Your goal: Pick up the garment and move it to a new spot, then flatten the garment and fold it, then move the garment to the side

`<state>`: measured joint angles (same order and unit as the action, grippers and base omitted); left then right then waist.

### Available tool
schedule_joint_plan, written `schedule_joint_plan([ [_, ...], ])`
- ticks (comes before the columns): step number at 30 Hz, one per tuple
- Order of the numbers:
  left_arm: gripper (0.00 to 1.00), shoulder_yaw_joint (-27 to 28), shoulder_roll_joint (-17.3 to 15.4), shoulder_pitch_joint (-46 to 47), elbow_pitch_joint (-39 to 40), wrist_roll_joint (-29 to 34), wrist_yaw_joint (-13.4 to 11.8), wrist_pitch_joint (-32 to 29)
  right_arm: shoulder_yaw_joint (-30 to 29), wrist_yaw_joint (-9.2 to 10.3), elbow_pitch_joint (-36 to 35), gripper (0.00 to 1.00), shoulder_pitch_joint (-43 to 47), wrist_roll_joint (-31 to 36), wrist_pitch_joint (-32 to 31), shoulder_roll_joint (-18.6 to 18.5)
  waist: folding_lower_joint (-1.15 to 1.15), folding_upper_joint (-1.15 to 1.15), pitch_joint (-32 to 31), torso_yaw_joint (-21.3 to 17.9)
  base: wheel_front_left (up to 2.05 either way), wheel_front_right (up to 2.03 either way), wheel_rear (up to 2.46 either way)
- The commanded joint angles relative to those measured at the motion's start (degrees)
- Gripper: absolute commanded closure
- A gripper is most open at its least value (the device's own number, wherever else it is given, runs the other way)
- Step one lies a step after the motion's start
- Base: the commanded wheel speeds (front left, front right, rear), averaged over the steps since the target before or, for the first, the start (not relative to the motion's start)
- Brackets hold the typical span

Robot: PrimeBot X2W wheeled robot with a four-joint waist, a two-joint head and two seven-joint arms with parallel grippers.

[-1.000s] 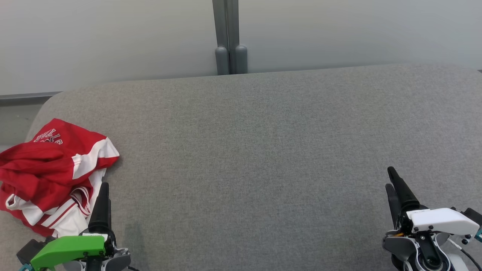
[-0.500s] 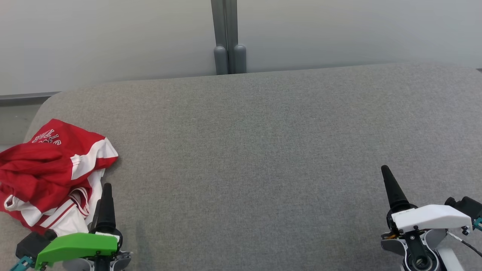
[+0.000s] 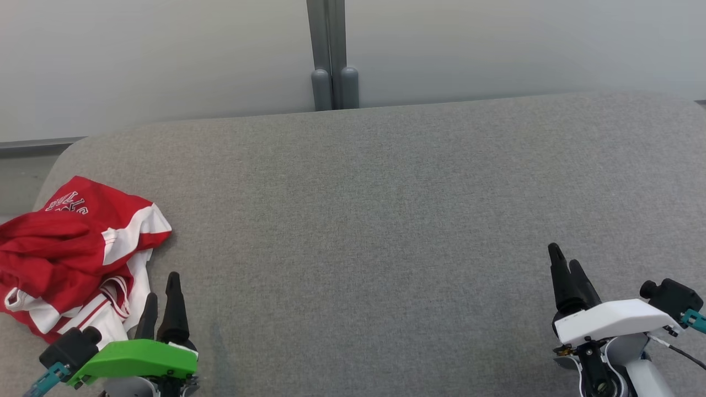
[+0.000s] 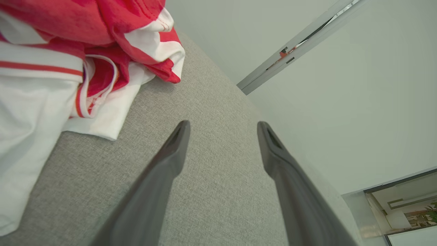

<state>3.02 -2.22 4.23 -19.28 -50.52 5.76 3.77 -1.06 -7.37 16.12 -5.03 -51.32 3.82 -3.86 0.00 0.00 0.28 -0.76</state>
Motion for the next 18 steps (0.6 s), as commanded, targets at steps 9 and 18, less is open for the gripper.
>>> schedule_joint_plan([
  [9,0.0,-1.1,-0.5,1.7,0.2,8.6,-1.5,2.2,0.5,-0.14,-0.7,0.0,-1.8,9.4,2.1,0.1,0.0,0.0,0.0,-0.1,0.0,0.0,0.0],
  [18,0.0,-1.4,-0.6,1.6,1.4,15.4,-2.2,3.7,0.1,-0.15,-2.2,0.0,-2.0,16.7,3.6,0.4,0.0,0.0,0.0,-0.1,0.0,0.0,0.0],
])
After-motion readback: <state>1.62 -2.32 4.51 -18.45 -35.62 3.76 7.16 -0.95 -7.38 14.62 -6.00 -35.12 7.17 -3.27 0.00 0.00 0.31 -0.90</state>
